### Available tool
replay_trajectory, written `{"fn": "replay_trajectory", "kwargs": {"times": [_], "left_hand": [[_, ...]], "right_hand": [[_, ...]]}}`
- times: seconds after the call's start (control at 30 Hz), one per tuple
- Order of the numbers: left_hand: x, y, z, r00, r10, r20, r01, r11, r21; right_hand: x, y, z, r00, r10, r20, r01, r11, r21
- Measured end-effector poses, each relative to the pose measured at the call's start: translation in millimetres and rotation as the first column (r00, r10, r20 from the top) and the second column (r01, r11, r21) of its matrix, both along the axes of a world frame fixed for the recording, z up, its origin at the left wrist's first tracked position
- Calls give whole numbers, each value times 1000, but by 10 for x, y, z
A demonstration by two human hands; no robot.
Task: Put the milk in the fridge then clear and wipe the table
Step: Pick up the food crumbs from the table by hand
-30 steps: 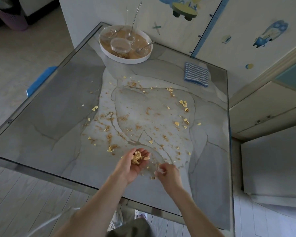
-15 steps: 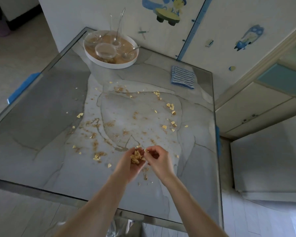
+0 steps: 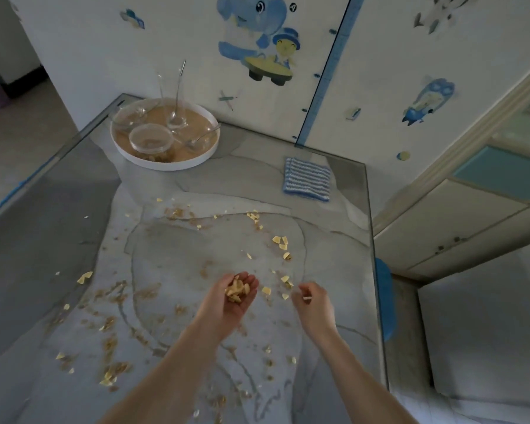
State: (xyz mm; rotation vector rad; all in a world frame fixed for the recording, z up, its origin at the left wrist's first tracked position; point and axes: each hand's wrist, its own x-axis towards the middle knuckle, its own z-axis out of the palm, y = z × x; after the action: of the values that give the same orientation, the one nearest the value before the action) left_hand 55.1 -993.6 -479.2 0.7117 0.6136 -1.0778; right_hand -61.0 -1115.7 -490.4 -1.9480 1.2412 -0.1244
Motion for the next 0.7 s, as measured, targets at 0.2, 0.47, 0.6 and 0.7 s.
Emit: {"fn": "replay_trajectory", "kwargs": {"times": [0.2, 0.47, 0.6, 0.7], "left_hand": [[220, -226, -158, 1000, 25, 2, -26, 999, 41], [273, -258, -253, 1000, 28, 2, -28, 997, 78], [255, -278, -259, 1000, 1, 22, -3, 993, 116], [239, -295, -250, 1000, -10, 23, 7, 989, 150]], "right_hand": [[349, -278, -237, 949, 157, -274, -145, 987, 64], [527, -139, -365, 878, 359, -316, -382, 924, -12], [522, -164, -400, 883, 373, -285, -394, 919, -20], [531, -195, -397, 894, 371, -252, -384, 923, -6]]}}
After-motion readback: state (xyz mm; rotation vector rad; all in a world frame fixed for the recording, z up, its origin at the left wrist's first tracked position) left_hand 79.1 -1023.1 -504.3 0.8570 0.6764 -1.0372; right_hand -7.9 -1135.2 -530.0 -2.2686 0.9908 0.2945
